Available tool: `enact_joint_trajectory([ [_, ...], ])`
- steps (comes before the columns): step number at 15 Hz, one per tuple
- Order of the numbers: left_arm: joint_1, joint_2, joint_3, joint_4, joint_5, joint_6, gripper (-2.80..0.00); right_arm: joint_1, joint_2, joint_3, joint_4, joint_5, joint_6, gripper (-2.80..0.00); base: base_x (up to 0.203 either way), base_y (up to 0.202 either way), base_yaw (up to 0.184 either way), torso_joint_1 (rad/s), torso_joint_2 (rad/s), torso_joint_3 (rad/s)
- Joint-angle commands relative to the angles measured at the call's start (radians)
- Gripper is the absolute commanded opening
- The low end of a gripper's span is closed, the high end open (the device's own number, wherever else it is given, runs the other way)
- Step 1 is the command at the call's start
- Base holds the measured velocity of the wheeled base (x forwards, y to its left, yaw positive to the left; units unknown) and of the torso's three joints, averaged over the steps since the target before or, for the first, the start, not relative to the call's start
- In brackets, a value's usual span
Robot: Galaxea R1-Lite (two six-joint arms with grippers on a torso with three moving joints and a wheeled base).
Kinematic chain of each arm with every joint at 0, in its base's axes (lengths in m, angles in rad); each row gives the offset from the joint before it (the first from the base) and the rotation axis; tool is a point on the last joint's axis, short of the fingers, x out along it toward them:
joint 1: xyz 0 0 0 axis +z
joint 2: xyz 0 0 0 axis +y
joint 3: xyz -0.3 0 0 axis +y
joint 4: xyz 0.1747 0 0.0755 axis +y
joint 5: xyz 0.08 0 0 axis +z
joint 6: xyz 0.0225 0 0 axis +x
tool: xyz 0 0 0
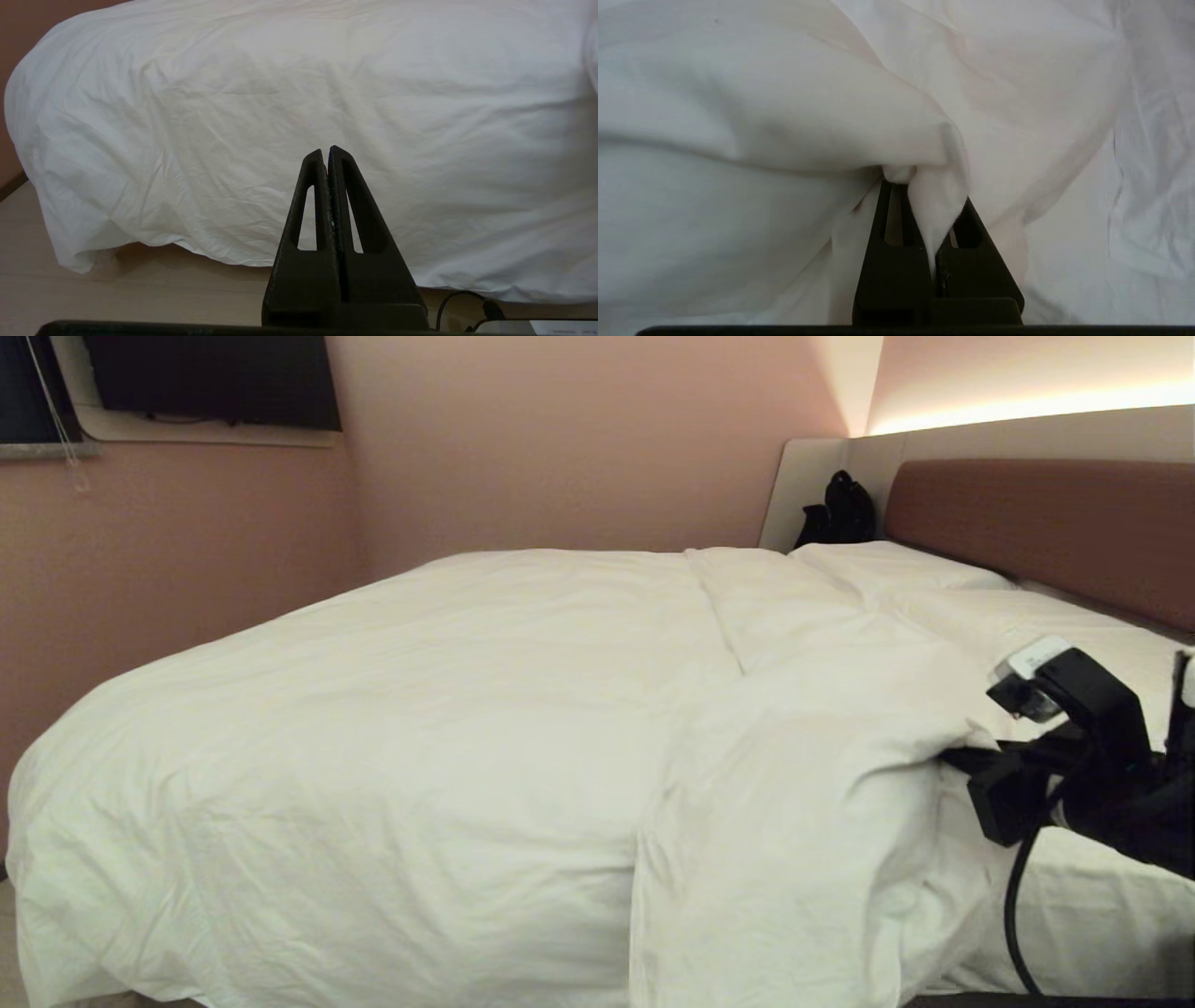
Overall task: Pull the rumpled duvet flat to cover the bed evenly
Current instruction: Flatten the corners of the folded blanket
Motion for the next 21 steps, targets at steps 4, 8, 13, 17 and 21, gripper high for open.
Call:
enact_joint_trajectory([
  [4, 0.0, 0.0, 0.0, 0.002, 0.0, 0.0, -2.8, -0.083, -0.134, 0.175, -0.001, -0.001, -0.001, -2.8, 0.0, 0.0, 0.0, 0.0, 0.0, 0.0],
  [8, 0.0, 0.0, 0.0, 0.0, 0.0, 0.0, -2.8, -0.124, -0.19, 0.309, -0.001, -0.008, -0.001, -2.8, 0.0, 0.0, 0.0, 0.0, 0.0, 0.0],
  [13, 0.0, 0.0, 0.0, 0.0, 0.0, 0.0, -2.8, -0.127, -0.195, 0.387, -0.001, -0.001, 0.002, -2.8, 0.0, 0.0, 0.0, 0.0, 0.0, 0.0],
  [17, 0.0, 0.0, 0.0, 0.002, 0.0, 0.0, -2.8, -0.127, -0.205, 0.404, 0.03, -0.006, 0.009, 0.0, 0.0, 0.0, 0.0, 0.0, 0.0, 0.0],
  [21, 0.0, 0.0, 0.0, 0.0, 0.0, 0.0, -2.8, -0.126, -0.328, 0.393, 0.149, 0.001, 0.014, 0.0, 0.0, 0.0, 0.0, 0.0, 0.0, 0.0],
])
